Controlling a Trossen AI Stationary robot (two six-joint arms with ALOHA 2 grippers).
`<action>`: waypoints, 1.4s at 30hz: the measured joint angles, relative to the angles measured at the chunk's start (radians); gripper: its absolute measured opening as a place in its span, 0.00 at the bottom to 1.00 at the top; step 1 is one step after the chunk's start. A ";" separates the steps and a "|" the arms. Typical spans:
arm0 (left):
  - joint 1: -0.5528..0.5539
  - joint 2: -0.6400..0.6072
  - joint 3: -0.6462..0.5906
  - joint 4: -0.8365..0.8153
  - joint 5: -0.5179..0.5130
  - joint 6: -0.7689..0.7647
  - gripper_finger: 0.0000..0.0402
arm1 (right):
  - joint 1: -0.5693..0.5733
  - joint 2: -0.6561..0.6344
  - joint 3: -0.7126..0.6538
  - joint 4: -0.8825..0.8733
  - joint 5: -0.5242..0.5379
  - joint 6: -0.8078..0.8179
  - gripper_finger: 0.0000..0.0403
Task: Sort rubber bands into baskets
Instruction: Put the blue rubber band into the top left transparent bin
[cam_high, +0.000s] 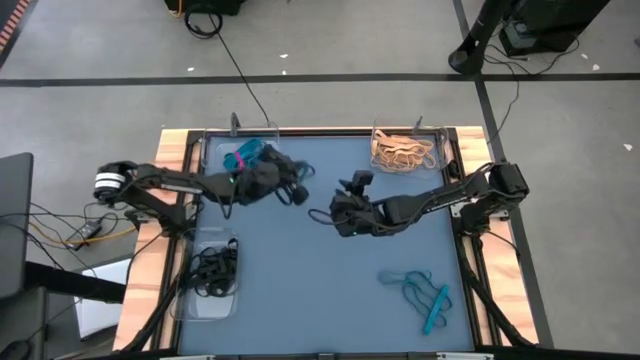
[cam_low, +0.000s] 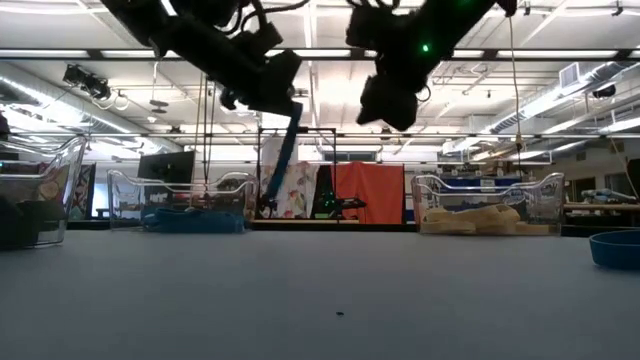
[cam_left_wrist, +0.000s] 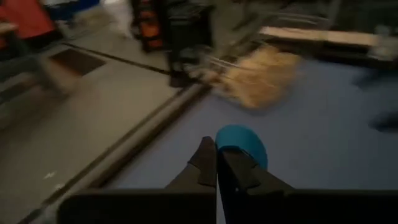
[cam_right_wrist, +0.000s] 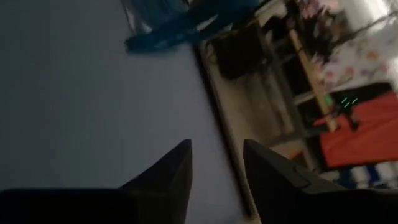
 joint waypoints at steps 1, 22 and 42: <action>0.027 -0.017 0.000 -0.013 -0.002 0.006 0.00 | -0.009 0.000 -0.009 -0.010 -0.011 0.030 0.39; 0.609 -0.143 0.001 -0.464 0.001 -0.104 0.01 | -0.013 0.000 -0.265 -0.122 -0.200 0.387 0.40; 0.655 -0.143 0.001 -0.791 0.063 -0.152 0.31 | 0.195 0.000 -0.150 -0.677 -0.455 0.652 0.45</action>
